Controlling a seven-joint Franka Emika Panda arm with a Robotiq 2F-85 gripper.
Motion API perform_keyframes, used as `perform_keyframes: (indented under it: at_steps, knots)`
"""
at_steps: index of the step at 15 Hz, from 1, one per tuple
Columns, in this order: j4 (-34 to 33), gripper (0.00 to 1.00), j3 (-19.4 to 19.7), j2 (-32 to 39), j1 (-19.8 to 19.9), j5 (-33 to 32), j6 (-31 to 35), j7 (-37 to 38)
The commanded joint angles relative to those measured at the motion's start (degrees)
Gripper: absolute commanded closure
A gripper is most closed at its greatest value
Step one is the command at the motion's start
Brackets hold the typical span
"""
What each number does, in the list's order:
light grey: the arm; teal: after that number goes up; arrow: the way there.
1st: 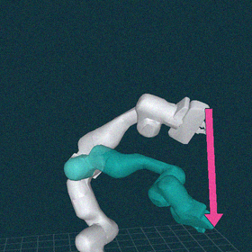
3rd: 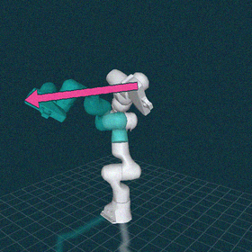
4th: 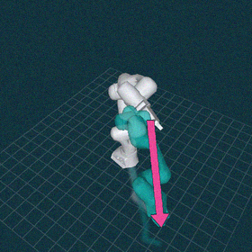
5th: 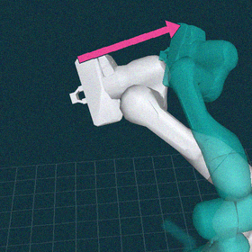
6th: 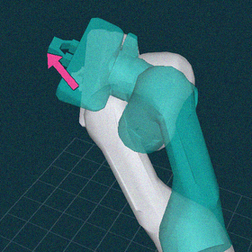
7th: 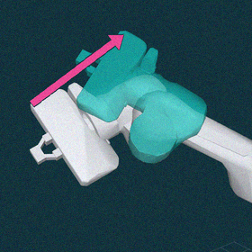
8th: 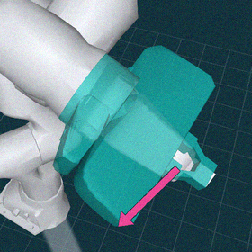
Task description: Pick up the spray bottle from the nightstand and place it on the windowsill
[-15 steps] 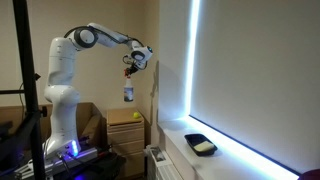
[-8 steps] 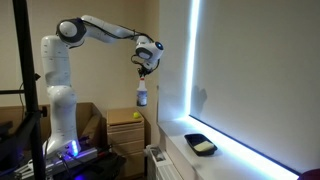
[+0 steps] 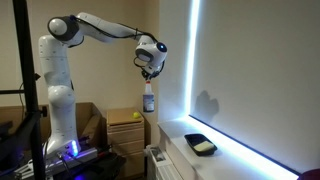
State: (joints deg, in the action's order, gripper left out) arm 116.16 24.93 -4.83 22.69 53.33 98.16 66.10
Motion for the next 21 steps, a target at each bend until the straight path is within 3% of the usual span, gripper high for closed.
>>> perform_keyframes:
  at_steps: [1,9,15,21]
  knots:
    - [-3.5,0.93,-0.8,6.7,0.1,4.3,8.1,0.4]
    - [-18.0,0.93,-2.5,27.1,0.8,22.0,32.7,4.5]
    - [-21.9,0.93,-4.0,33.8,1.7,24.0,40.7,14.7]
    - [-18.6,0.93,-5.2,32.7,1.7,25.3,43.4,17.4]
